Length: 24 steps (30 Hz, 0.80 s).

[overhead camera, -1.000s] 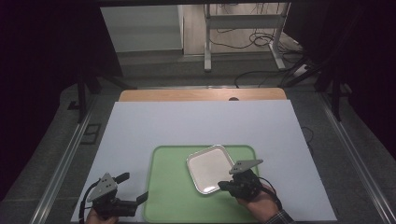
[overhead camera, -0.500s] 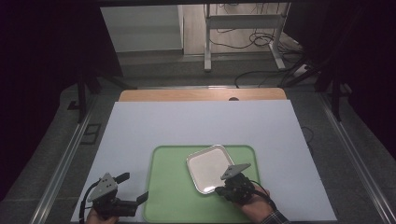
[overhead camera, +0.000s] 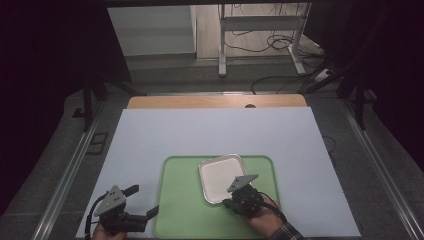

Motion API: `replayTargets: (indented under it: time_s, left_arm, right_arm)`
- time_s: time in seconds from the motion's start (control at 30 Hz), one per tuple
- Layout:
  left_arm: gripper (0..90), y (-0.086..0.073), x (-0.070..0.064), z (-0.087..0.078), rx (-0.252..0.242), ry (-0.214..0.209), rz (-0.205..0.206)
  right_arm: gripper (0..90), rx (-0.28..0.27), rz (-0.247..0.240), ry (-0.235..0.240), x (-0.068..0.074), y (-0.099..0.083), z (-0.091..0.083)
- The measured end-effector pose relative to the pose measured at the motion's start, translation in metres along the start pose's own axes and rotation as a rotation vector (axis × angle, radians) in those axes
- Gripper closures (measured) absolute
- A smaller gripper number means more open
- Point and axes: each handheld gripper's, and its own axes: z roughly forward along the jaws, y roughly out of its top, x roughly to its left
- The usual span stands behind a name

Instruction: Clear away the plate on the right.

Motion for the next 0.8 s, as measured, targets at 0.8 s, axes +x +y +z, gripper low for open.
replayTargets:
  time_s: [0.8]
  left_arm:
    - [0.3, 0.000, 0.000, 0.000, 0.002, -0.001, 0.002]
  right_arm:
    - [89.5, -0.013, -0.017, -0.018, 0.001, 0.012, 0.014]
